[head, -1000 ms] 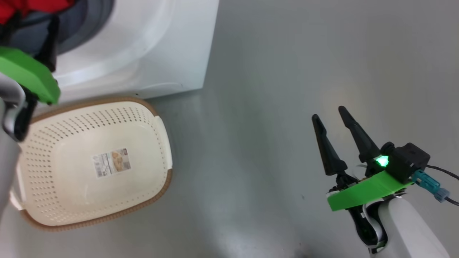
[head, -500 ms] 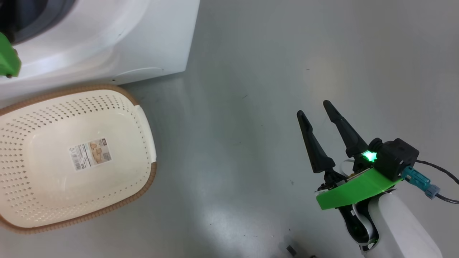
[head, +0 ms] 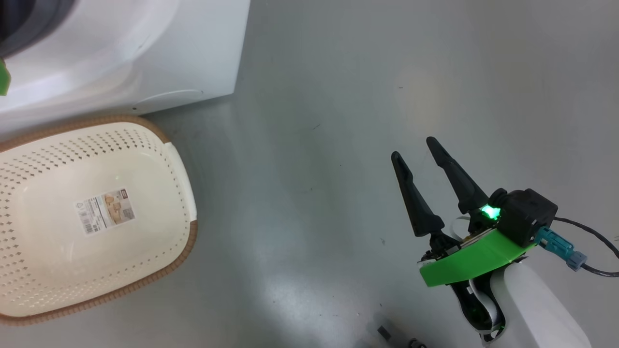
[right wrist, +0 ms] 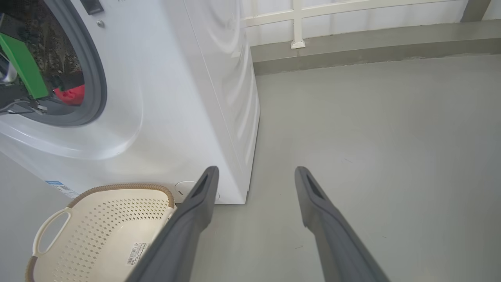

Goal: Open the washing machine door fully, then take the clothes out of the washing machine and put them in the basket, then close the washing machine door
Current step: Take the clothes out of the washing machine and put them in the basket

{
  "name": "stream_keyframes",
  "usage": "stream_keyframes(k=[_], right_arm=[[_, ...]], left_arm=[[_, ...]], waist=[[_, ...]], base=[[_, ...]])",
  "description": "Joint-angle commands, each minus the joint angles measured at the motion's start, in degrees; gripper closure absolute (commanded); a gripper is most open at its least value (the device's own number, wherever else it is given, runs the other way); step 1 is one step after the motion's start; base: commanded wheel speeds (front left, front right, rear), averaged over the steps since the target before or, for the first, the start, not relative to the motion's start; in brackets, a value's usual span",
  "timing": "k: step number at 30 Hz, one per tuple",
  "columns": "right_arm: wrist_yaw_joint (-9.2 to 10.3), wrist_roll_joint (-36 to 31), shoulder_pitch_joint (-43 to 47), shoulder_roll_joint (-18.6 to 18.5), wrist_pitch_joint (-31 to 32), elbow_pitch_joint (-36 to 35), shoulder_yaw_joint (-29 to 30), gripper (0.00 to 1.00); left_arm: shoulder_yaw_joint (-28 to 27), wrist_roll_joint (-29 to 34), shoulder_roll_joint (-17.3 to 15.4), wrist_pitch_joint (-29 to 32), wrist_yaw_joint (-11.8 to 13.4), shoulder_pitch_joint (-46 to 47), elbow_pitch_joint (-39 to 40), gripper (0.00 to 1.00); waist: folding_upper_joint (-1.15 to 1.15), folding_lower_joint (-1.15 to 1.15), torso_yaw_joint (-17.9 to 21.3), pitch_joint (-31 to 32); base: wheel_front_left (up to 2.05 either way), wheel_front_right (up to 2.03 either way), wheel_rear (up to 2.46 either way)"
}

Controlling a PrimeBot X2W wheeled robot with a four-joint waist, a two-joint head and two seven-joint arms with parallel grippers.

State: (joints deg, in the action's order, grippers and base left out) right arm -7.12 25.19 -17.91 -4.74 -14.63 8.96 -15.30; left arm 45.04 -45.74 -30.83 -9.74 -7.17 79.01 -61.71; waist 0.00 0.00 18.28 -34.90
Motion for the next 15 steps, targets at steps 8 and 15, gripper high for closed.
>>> stream_keyframes(k=[8,15], right_arm=[[-0.36,0.05,0.91,0.16,-0.37,-1.84,-1.02,0.0],[-0.36,-0.23,1.01,0.01,-0.37,-2.12,-1.32,0.0]], left_arm=[[2.28,-2.45,-3.35,-0.61,-0.32,2.32,-0.91,0.09],[4.73,-4.1,-2.99,-1.09,-0.32,2.6,-2.03,1.0]], waist=[[0.0,0.0,0.62,0.14],[0.0,0.0,0.66,0.7]], base=[[0.0,0.0,0.0],[0.0,0.0,0.0]])
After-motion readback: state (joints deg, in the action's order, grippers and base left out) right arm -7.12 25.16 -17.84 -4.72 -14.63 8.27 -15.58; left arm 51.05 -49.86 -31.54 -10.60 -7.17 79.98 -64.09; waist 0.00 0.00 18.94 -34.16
